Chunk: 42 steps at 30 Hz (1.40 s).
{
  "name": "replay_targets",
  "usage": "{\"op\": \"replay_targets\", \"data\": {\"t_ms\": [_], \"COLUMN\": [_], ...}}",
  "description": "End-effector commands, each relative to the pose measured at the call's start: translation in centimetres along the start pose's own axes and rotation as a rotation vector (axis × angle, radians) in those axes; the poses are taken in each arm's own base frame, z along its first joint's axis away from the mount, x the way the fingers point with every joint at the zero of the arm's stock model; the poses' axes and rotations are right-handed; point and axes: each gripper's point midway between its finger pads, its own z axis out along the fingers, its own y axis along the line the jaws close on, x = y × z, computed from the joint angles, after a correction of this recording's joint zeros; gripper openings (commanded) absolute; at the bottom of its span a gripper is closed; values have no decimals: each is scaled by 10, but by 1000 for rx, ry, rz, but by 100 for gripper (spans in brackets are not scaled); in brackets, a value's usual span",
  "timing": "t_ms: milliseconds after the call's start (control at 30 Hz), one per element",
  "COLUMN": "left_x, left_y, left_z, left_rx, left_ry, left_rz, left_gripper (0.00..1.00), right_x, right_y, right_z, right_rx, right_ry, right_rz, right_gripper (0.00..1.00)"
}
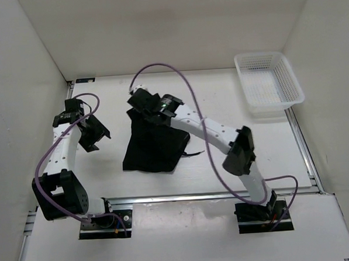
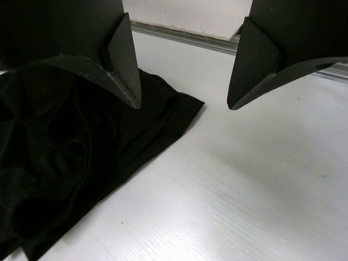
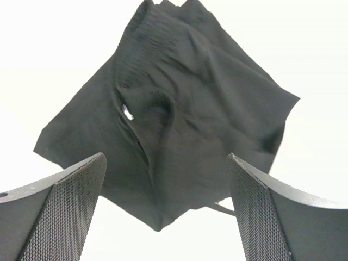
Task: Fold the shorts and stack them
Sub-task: Fold the shorts
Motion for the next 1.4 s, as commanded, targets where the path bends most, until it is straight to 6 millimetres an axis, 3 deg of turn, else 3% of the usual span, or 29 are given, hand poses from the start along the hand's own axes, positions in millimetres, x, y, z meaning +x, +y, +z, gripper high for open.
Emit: {"op": "replay_targets", "data": {"t_ms": [0, 33, 67, 100, 133, 167, 200, 233, 267, 300, 367, 433, 533, 667, 733, 900, 967, 1033, 1067, 1100, 1133, 1333, 1367], "left_x": [-11, -17, -18, -19, -13, -16, -16, -10, -9, -7, -6, 0, 5, 18, 20, 21, 21, 23, 22, 21, 19, 21, 22], "left_y": [2, -2, -8, -14, -31, -45, -52, -66, -70, -71, -75, -76, -84, -85, -88, -87, -88, -86, -86, -87, -87, -86, -84], "left_z": [-5, -9, -10, -11, -15, -21, -21, -25, -26, -20, -16, -5, 17, 42, 45, 44, 42, 43, 41, 38, 35, 23, 20], "left_rx": [0, 11, 24, 32, 70, 93, 92, 110, 104, 82, 80, 73, 82, 54, 56, 56, 62, 56, 62, 67, 67, 83, 82], "left_ry": [-46, -64, -62, -63, -61, -75, -84, -90, -87, -79, -69, -34, 10, 84, 87, 87, 80, 87, 80, 72, 58, 52, 53], "left_rz": [14, 25, 53, 85, 157, 202, 242, 287, 302, 304, 300, 299, 299, 316, 313, 303, 304, 303, 304, 304, 313, 323, 333], "left_gripper": [76, 76, 73, 69, 53, 48, 44, 43, 43, 45, 49, 54, 62, 70, 70, 71, 71, 71, 71, 71, 71, 71, 71], "right_x": [-15, -26, -18, 8, 17, 31, 58, 70, 75, 92, 98, 109, 110, 129, 118, 127, 129, 127, 122, 119, 115, 69, 50], "right_y": [-60, -79, -88, -96, -116, -125, -131, -141, -134, -128, -117, -90, -61, -33, -30, -31, -28, -31, -31, -31, -35, -61, -66], "right_z": [-58, -84, -87, -91, -86, -83, -79, -76, -74, -70, -67, -59, -46, -13, -6, 20, 30, 37, 36, 35, 29, 8, 2], "right_rx": [49, 38, 38, 26, 43, 45, 43, 38, -14, -33, -82, -151, -208, -267, -296, -251, -245, -226, -233, -238, -227, -206, -223], "right_ry": [-83, -156, -153, -113, -104, -77, -22, 9, 19, 63, 91, 146, 170, 284, 250, 287, 298, 285, 273, 262, 245, 133, 98], "right_rz": [138, 226, 256, 293, 345, 372, 380, 417, 435, 430, 452, 467, 483, 614, 656, 703, 711, 710, 699, 688, 688, 680, 682], "right_gripper": [94, 94, 91, 88, 82, 69, 63, 59, 59, 61, 70, 83, 88, 89, 89, 83, 71, 47, 17, 4, 0, 0, 0]}}
